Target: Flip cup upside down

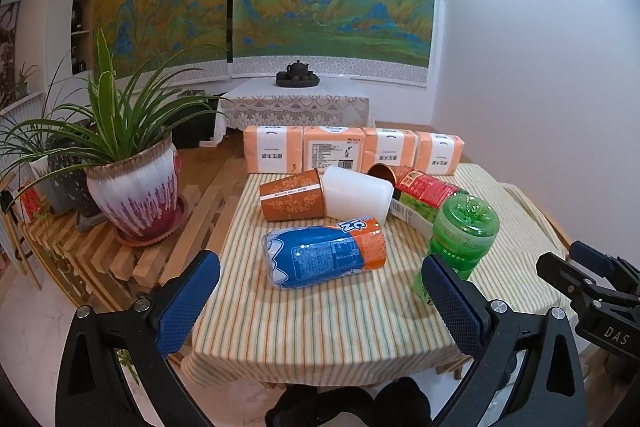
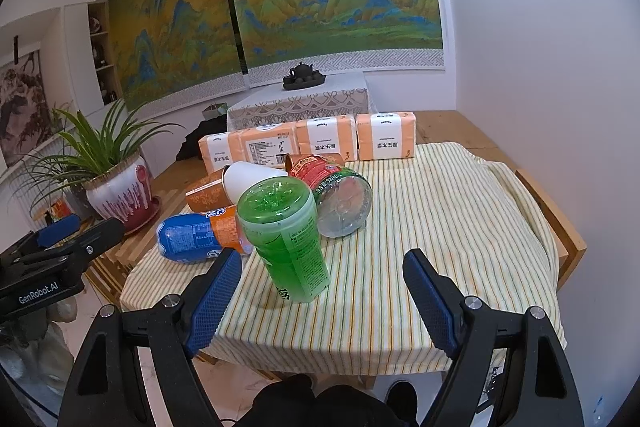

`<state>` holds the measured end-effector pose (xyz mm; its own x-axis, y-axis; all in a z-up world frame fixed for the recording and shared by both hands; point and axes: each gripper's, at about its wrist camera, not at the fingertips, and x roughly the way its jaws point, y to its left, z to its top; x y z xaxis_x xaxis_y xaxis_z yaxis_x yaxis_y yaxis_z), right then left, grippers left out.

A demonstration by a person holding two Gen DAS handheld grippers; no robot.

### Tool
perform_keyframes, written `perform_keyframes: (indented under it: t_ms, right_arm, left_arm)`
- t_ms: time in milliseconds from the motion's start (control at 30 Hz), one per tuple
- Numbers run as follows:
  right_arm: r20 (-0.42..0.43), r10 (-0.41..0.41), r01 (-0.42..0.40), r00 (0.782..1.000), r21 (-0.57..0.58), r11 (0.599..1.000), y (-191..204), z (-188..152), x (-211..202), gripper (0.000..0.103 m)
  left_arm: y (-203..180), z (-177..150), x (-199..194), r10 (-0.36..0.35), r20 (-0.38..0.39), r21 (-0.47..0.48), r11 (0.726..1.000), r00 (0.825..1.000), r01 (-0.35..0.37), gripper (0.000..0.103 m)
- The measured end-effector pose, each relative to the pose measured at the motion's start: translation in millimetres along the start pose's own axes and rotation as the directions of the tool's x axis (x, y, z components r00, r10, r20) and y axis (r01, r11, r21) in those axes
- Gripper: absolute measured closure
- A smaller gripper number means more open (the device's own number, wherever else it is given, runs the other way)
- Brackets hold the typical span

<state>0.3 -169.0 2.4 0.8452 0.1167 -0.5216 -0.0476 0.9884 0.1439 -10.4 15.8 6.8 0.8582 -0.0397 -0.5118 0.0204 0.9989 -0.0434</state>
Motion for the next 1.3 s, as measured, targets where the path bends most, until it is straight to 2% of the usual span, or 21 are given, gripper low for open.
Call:
perform_keyframes:
  t_ms: [1300]
  right_arm:
    - [-0.02, -0.006, 0.006, 1.0, -0.011, 1.0, -2, -3, 10, 0.023]
  left_arm:
    - [-7, -3, 17, 0.003, -0.011, 0.023, 1.0, 1.0, -0.003, 0.001]
